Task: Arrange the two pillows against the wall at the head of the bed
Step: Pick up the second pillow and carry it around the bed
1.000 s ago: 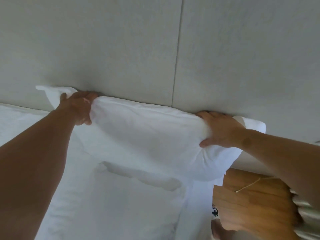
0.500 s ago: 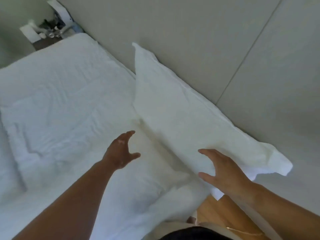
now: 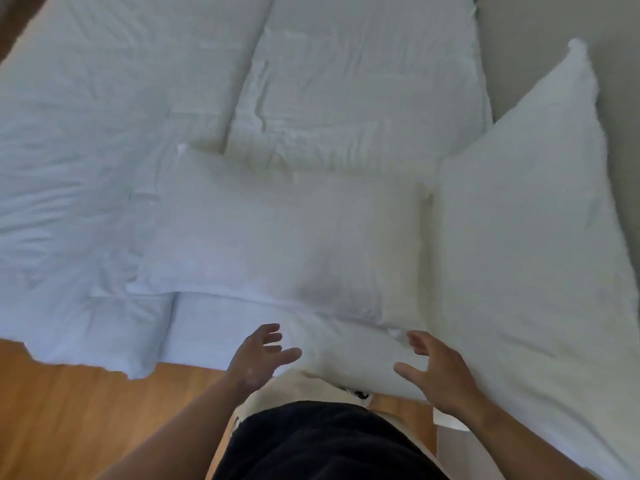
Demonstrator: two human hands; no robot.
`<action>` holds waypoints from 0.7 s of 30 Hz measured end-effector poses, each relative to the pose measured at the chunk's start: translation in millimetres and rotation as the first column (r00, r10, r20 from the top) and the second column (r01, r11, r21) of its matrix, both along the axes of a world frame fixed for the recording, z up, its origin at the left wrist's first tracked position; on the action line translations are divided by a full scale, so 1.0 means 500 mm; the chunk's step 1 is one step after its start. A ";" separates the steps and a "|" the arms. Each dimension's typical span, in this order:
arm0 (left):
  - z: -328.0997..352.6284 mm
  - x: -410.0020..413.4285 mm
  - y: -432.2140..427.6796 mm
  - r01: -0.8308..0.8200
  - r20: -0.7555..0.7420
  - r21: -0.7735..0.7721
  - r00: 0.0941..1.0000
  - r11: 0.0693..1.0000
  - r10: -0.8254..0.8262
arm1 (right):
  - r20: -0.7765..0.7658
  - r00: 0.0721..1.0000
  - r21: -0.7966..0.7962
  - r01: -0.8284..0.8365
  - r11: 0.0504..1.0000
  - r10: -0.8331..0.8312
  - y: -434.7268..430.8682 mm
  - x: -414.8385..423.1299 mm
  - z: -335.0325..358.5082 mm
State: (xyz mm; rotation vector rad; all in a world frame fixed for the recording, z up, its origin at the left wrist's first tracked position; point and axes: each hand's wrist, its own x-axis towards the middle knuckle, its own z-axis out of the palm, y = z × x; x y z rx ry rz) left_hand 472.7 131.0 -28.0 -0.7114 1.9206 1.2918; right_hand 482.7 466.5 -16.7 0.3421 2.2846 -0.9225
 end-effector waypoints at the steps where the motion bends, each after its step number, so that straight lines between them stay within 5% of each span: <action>1: -0.007 0.017 -0.007 -0.073 0.024 0.031 0.997 0.997 0.072 | 0.005 0.999 -0.001 -0.039 0.999 0.039 -0.008 -0.017 -0.001; 8: -0.055 0.029 -0.039 -0.503 0.096 0.228 0.863 0.833 0.495 | -0.026 0.973 0.033 -0.229 0.973 0.230 -0.100 -0.205 0.017; 21: -0.175 -0.150 -0.038 -0.876 0.234 0.347 0.426 0.335 0.874 | -0.124 0.889 0.132 -0.426 0.895 0.441 -0.384 -0.679 -0.023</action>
